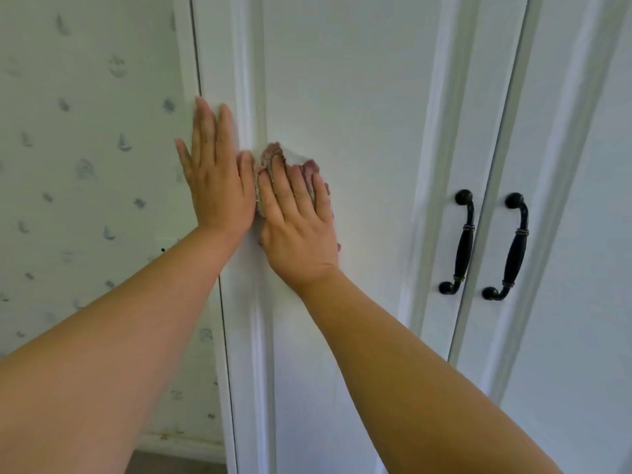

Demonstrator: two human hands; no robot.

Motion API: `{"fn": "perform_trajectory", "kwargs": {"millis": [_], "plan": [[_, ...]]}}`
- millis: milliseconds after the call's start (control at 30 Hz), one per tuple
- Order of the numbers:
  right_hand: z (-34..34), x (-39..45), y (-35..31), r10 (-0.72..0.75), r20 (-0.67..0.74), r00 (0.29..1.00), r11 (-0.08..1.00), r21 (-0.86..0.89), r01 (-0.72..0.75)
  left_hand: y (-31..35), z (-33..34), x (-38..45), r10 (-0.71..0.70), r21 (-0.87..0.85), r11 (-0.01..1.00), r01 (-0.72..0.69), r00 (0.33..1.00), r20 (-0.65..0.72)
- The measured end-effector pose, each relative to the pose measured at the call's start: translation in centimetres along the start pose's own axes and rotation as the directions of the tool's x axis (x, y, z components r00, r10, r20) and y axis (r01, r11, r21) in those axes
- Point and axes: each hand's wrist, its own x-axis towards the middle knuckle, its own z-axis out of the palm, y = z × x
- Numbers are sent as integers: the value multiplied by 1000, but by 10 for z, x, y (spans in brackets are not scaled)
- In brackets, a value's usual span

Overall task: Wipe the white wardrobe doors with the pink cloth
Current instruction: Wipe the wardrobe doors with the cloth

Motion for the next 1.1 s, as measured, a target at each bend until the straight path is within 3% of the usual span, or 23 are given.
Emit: {"fn": "perform_trajectory", "kwargs": {"millis": [133, 233, 333, 433, 600, 700, 900, 967, 1033, 1100], "plan": [[-6, -74, -2, -267, 271, 925, 958, -30, 286, -19, -4, -54, -234, 22, 972, 233, 971, 57], [-30, -87, 29, -376, 289, 880, 919, -7, 395, -23, -1, -70, -250, -114, 959, 260, 963, 96], [-48, -34, 55, -164, 102, 981, 980, -96, 174, -24, 2, -72, -222, -179, 958, 224, 975, 31], [-39, 53, 53, 12, -117, 993, 995, -101, -24, -27, 7, -74, -218, -181, 961, 207, 975, -47], [-17, 110, 28, -19, -163, 986, 994, -107, 2, -33, 13, -72, -199, -169, 969, 183, 976, -84], [-10, 102, 13, -89, -123, 988, 992, -105, 77, -33, 15, -73, -182, -148, 975, 168, 979, -90], [3, 49, -4, -100, -113, 989, 994, -59, 93, -34, 12, -67, -168, -142, 978, 155, 982, -85], [7, -6, -12, -102, -44, 994, 995, 12, 102, -35, 11, -66, -185, -144, 975, 171, 978, -93], [7, -85, -20, -173, 119, 978, 985, 39, 169, -36, 13, -67, -183, -162, 973, 165, 978, -102], [-3, -157, -18, -300, 338, 892, 952, 40, 305, -38, 14, -69, -166, -168, 975, 144, 979, -122]]}}
